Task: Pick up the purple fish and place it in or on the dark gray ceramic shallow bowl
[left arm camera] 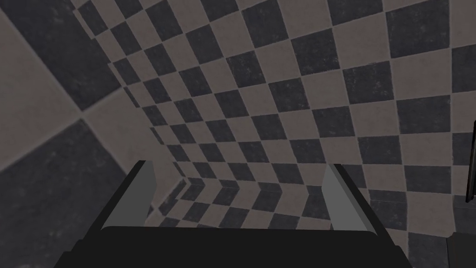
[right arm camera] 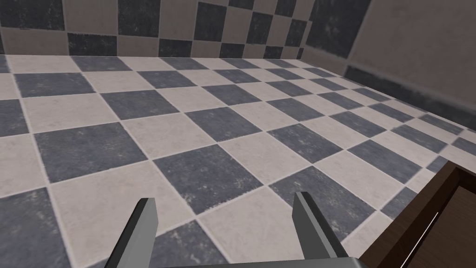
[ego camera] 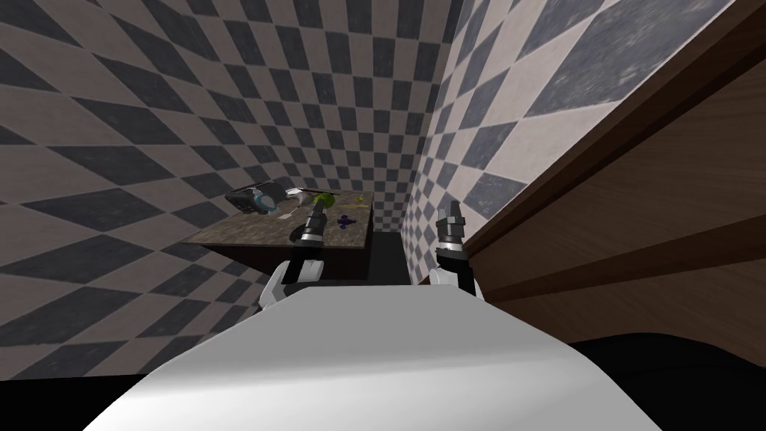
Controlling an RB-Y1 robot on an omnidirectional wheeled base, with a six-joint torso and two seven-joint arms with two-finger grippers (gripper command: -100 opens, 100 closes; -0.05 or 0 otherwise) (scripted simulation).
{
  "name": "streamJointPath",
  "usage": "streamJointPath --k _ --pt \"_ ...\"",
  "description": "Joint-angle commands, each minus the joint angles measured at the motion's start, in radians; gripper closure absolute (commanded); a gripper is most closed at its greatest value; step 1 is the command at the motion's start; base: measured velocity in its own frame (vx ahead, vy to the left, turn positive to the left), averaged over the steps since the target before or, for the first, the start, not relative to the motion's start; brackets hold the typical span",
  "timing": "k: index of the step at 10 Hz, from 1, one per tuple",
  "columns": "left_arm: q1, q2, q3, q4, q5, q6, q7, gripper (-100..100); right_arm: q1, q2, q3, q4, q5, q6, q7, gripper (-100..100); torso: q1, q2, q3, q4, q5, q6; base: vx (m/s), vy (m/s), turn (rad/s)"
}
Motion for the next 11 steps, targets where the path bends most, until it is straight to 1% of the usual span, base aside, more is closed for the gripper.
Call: streamJointPath --k 1,2,3,4,5,6,7,8,9,10,11 --pt "-0.037 0.022 -0.006 0.032 0.001 0.05 -0.001 -100 0.0 0.0 0.0 0.0 0.0 0.0 0.0 0 0.0 0.0 0.0 0.0 0.0 0.0 -0.028 -0.021 0.064" --pt "-0.037 0.022 -0.006 0.032 0.001 0.063 -0.001 -100 0.0 0.0 0.0 0.0 0.0 0.0 0.0 0 0.0 0.0 0.0 0.0 0.0 0.0 -0.021 -0.019 0.023" --pt "-0.069 0.036 -0.01 0.059 0.002 0.098 -0.002 -100 0.0 0.0 0.0 0.0 0.0 0.0 0.0 0 0.0 0.0 0.0 0.0 0.0 0.0 -0.031 -0.017 0.037" --pt "-0.069 0.036 -0.01 0.059 0.002 0.106 -0.002 -100 0.0 0.0 0.0 0.0 0.0 0.0 0.0 0 0.0 0.0 0.0 0.0 0.0 0.0 -0.025 -0.012 0.017" --pt "-0.102 0.05 -0.014 0.088 0.005 0.147 -0.002 -100 0.0 0.0 0.0 0.0 0.0 0.0 0.0 0 0.0 0.0 0.0 0.0 0.0 0.0 -0.027 -0.012 0.032" --pt "-0.102 0.05 -0.014 0.088 0.005 0.151 -0.002 -100 0.0 0.0 0.0 0.0 0.0 0.0 0.0 0 0.0 0.0 0.0 0.0 0.0 0.0 -0.02 -0.014 0.019" --pt "-0.137 0.064 -0.018 0.12 0.008 0.189 -0.002 -100 0.0 0.0 0.0 0.0 0.0 0.0 0.0 0 0.0 0.0 0.0 0.0 0.0 0.0 -0.022 -0.02 0.035" --pt "-0.137 0.064 -0.018 0.12 0.008 0.198 -0.002 -100 0.0 0.0 0.0 0.0 0.0 0.0 0.0 0 0.0 0.0 0.0 0.0 0.0 0.0 -0.021 -0.018 0.015" --pt "-0.174 0.078 -0.023 0.154 0.013 0.237 -0.001 -100 0.0 0.0 0.0 0.0 0.0 0.0 0.0 0 0.0 0.0 0.0 0.0 0.0 0.0 -0.025 -0.017 0.026" --pt "-0.174 0.078 -0.023 0.154 0.013 0.245 -0.001 -100 0.0 0.0 0.0 0.0 0.0 0.0 0.0 0 0.0 0.0 0.0 0.0 0.0 0.0 -0.022 -0.014 0.012" --pt "-0.212 0.093 -0.027 0.19 0.019 0.285 0.0 -100 0.0 0.0 0.0 0.0 0.0 0.0 0.0 0 0.0 0.0 0.0 0.0 0.0 0.0 -0.029 -0.017 0.02"
